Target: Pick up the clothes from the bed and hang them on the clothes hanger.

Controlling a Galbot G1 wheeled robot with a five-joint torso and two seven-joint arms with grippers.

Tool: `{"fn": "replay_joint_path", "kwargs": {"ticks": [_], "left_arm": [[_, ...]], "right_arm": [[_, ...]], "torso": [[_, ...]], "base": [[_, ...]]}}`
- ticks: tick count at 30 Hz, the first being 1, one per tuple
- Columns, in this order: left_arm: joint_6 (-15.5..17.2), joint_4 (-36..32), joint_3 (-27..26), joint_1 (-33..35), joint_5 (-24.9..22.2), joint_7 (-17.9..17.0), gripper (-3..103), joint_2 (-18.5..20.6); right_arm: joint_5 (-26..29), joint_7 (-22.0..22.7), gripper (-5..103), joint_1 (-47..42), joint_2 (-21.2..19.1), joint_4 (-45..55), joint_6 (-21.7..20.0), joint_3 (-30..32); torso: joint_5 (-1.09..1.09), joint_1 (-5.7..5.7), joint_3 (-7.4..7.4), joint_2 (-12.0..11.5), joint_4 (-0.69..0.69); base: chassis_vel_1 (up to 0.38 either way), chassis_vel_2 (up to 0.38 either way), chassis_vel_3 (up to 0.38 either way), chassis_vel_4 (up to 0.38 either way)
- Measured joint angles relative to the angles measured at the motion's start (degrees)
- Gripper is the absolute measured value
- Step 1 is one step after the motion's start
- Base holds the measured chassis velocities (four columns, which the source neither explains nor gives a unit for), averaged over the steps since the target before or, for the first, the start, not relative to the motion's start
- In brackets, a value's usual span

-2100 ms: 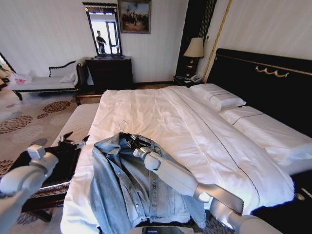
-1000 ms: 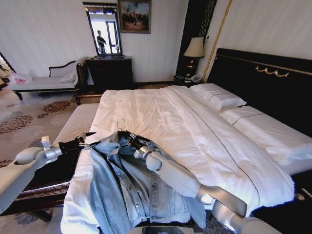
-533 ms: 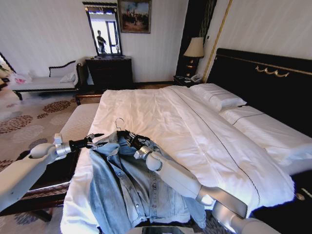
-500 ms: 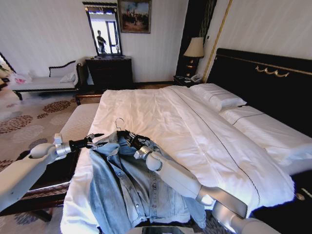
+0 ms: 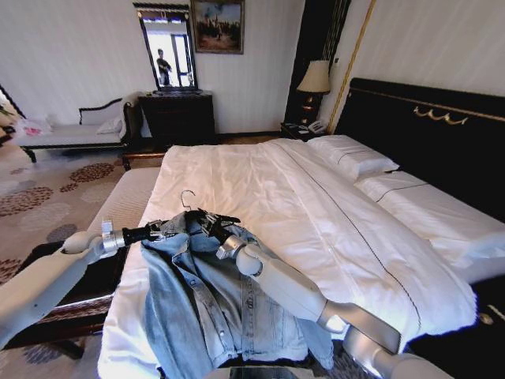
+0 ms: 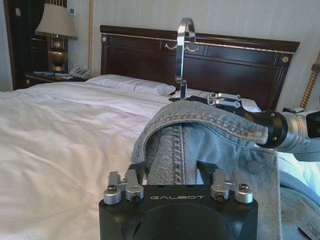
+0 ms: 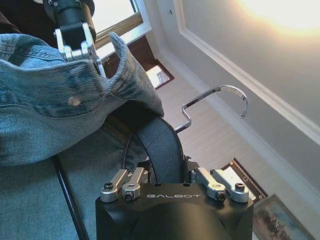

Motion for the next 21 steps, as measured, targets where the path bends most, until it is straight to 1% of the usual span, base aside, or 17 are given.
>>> {"fn": "replay_joint_path", "kwargs": {"ticks": [2,3,6,7,8,9,10,11,12,18,21], "left_arm": [[0.0,0.0,0.2,0.0,0.0,-0.1,53,0.0],[0.0,0.0,0.2,0.0,0.0,-0.1,53,0.0],[-0.1,-0.4,0.2,0.6,0.0,-0.5,36,0.0],[-0.1,-0.4,0.2,0.6,0.0,-0.5,36,0.0],[-0.2,-0.5,0.0,0.8,0.0,-0.6,31,0.0],[-0.3,-0.6,-0.1,1.0,0.0,-0.6,31,0.0],[-0.4,-0.8,-0.2,1.3,0.0,-0.4,26,0.0],[-0.6,-0.9,-0.3,1.4,0.0,-0.3,23,0.0],[-0.8,-1.1,-0.5,1.8,0.1,-0.3,20,0.0],[-1.6,-1.4,-1.3,2.7,0.3,-0.4,20,0.0],[-2.0,-2.2,-2.0,3.9,0.3,-0.9,20,0.6]], "right_arm": [[-0.6,0.0,32,-0.1,0.1,0.0,0.3,0.1],[-0.6,0.0,32,-0.1,0.1,0.0,0.3,0.1],[-1.7,0.0,32,-0.6,0.4,0.0,0.8,0.3],[-1.7,0.0,32,-0.6,0.4,0.0,0.8,0.3],[-2.0,0.0,32,-0.7,0.4,0.0,1.0,0.3],[-2.1,0.1,32,-0.8,0.4,0.0,1.1,0.3],[-2.2,0.2,32,-0.9,0.4,0.0,1.2,0.3],[-2.3,0.3,32,-0.9,0.4,0.0,1.2,0.3],[-2.4,0.3,32,-1.0,0.4,0.1,1.3,0.3],[-2.5,0.4,32,-1.2,0.3,0.3,1.4,0.3],[-2.3,0.5,32,-1.6,0.2,0.5,1.4,0.3]], "torso": [[0.00,0.00,0.00,0.0,0.00],[0.00,0.00,0.00,0.0,0.00],[0.00,0.00,0.00,0.0,0.00],[0.00,0.00,0.00,0.0,0.00],[0.00,0.00,0.00,0.0,0.00],[0.01,0.00,0.00,0.0,0.00],[0.01,0.00,0.00,0.0,0.00],[0.00,0.00,0.00,0.0,0.00],[0.00,0.00,0.00,0.0,0.00],[0.00,0.00,0.00,0.0,0.00],[0.00,0.00,0.00,0.0,0.00]], "base": [[0.000,0.000,0.000,0.000],[0.000,0.000,0.000,0.000],[0.000,0.000,0.000,0.000],[0.000,0.000,0.000,0.000],[0.000,0.000,0.000,0.000],[0.000,0.000,0.000,0.000],[0.000,0.000,0.000,0.000],[0.000,0.000,0.000,0.000],[0.000,0.000,0.000,0.000],[0.000,0.000,0.000,0.000],[0.000,0.000,0.000,0.000]]}}
